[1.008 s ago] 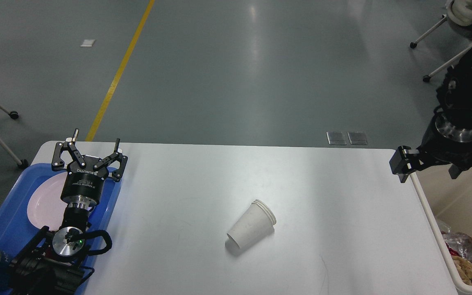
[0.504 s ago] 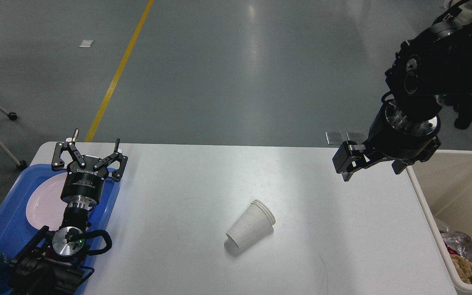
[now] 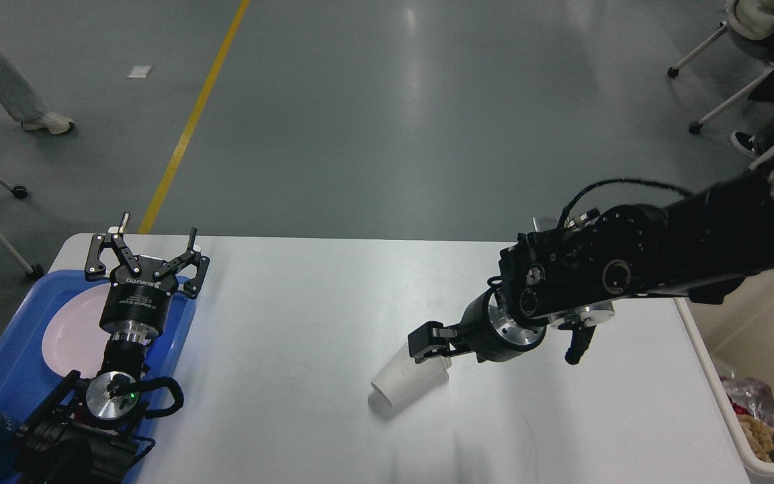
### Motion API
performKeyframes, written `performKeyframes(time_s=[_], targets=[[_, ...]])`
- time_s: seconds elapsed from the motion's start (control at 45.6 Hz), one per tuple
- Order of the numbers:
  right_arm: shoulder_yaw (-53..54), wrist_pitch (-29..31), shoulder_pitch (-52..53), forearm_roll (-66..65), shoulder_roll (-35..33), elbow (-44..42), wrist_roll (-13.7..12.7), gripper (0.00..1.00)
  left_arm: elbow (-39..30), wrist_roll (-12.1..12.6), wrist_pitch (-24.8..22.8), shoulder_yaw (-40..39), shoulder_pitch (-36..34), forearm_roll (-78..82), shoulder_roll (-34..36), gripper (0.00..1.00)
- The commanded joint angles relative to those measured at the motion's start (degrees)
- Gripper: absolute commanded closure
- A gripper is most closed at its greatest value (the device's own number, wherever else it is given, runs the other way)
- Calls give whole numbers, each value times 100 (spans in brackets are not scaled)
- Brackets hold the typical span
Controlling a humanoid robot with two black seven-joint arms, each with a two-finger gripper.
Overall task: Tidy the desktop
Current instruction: 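Raise the right gripper and reach to the white paper cup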
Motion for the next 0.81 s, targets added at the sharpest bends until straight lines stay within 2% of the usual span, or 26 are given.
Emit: performKeyframes(time_s=[0.0,0.066,0.197,0.263,0.46,0.789], targets=[[477,-453,-801,32,202,-542,1,8,0,0,-9,0,0,0,0,4],[714,-427,-1223,242,325,-885,-43,7,0,0,-9,0,0,0,0,4],[1057,-444,-2041,1866,352,-1694,-43,5,0,0,-9,0,0,0,0,4],[1066,-488,-2349,2395,465,-1949,-34,1,0,0,0,0,0,0,0,4],[1206,-1024,-2973,2520,642,-2459,-35,1,0,0,-9,0,0,0,0,4],[1418,-1068,-3588,2362,949,-3470,-26,1,0,0,0,0,0,0,0,4]])
